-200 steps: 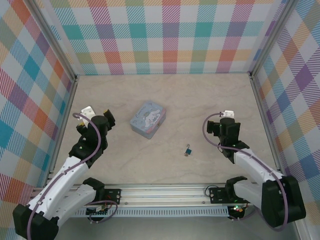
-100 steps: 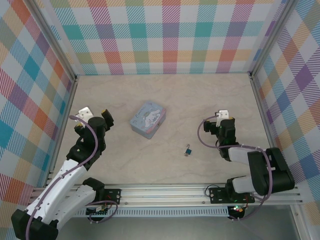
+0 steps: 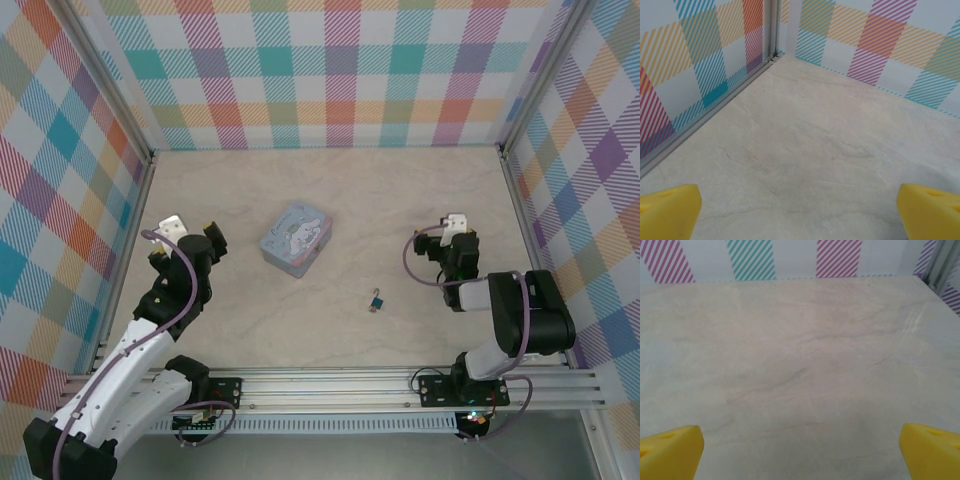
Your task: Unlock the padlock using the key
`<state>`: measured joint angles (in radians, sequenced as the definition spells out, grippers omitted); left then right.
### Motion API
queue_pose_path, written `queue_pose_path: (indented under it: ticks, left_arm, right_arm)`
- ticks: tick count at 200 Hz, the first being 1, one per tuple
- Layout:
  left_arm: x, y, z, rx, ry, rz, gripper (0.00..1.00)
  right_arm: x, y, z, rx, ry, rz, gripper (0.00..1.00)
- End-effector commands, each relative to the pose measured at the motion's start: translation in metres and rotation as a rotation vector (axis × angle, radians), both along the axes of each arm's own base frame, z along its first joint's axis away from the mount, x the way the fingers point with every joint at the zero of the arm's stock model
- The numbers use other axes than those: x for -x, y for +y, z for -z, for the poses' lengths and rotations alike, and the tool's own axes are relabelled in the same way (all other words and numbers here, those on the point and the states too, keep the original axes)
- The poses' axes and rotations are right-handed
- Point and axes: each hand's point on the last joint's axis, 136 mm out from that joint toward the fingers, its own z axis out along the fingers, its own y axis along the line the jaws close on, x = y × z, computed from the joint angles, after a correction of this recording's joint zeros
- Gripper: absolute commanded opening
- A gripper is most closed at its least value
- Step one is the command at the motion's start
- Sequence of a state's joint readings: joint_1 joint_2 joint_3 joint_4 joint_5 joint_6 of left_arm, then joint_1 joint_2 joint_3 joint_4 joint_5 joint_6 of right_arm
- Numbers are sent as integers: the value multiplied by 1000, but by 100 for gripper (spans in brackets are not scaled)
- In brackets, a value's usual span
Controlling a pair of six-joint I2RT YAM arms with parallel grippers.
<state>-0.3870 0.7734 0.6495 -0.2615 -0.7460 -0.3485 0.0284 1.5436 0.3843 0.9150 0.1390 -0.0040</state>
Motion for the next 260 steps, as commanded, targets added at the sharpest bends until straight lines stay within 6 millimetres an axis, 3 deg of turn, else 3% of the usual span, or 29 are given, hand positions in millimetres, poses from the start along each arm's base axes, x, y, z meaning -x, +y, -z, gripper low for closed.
queue_pose_path:
  ticks: [1,95,165,260]
  left_arm:
    - [-8,4,6,-112,28,12,100]
    - [-62,-25,55,-262,74,251,100]
    - [-73,-30,87,-171,11,328,100]
    - [-93,-43,135,-197,1,442,100]
  right_arm:
    - [2,4,5,-57,34,-23,100]
    - [2,4,5,-56,31,-23,100]
    - [2,4,5,-56,32,-21,100]
    - [2,4,5,-56,32,-21,100]
